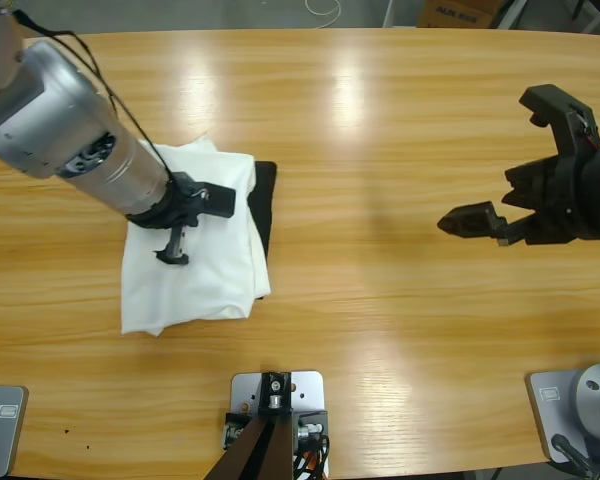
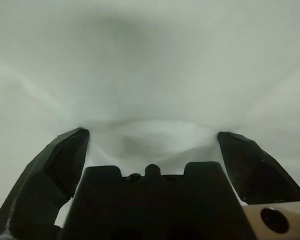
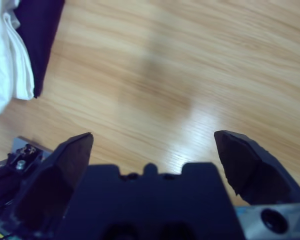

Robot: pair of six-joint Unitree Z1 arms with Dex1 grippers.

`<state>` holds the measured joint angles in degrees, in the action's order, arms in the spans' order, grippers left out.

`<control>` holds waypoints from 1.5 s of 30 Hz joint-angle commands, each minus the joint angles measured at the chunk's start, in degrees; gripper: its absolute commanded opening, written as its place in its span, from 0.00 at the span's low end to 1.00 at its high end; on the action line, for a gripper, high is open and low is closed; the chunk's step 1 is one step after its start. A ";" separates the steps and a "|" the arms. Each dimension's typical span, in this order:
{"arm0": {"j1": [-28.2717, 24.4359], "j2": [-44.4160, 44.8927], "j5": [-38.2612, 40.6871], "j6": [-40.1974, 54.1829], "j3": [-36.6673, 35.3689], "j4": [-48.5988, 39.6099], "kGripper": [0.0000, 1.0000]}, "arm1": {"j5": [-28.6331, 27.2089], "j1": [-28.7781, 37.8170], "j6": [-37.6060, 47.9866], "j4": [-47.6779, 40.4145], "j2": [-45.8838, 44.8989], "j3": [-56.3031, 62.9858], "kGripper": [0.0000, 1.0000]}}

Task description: Fold clothes

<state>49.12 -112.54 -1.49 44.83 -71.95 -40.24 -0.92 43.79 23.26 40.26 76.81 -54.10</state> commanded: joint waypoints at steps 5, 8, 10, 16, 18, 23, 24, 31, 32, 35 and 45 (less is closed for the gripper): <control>-20.91 -15.62 -3.17 -21.31 -7.01 0.78 0.99 | 1.80 -3.54 -2.35 -2.51 2.67 2.33 1.00; -29.82 -17.84 -2.92 -29.43 -11.53 0.60 0.99 | 2.61 -3.54 -2.35 -5.02 4.49 3.12 1.00; -35.66 -19.33 -2.54 -35.35 -15.57 0.25 0.99 | 3.00 -3.54 -2.35 -6.43 5.93 2.93 1.00; -43.30 -27.82 -1.08 -43.35 -37.44 -9.54 0.98 | 4.12 -4.77 -3.09 -9.24 10.15 2.26 1.00; -44.41 -31.23 -0.87 -44.53 -45.93 -14.13 0.98 | 4.53 -5.46 -3.54 -9.80 11.24 2.17 1.00; -47.14 -39.27 1.82 -50.14 -66.26 -27.70 0.98 | 5.44 -6.09 -4.02 -11.21 13.26 2.47 1.00; -47.40 -40.07 1.84 -50.72 -68.18 -29.09 0.98 | 5.60 -6.09 -4.02 -11.43 13.52 2.51 1.00; -45.96 -37.54 2.23 -49.66 -70.69 -35.21 0.99 | 4.04 -6.09 -5.51 -10.84 9.85 1.84 1.00; -45.73 -35.70 2.63 -49.33 -70.75 -34.78 1.00 | 2.79 -5.97 -7.53 -8.87 9.13 0.94 1.00; -45.34 -29.19 2.98 -48.76 -70.94 -32.61 1.00 | -0.57 -5.21 -10.85 -3.38 5.98 -3.45 1.00; -44.80 4.26 9.22 -44.37 -18.49 -7.33 1.00 | -3.73 -5.21 -10.70 12.15 -3.34 -6.83 1.00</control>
<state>3.38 -129.92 0.85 -1.71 -132.20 -68.53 -3.21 38.44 12.19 44.25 79.59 -60.88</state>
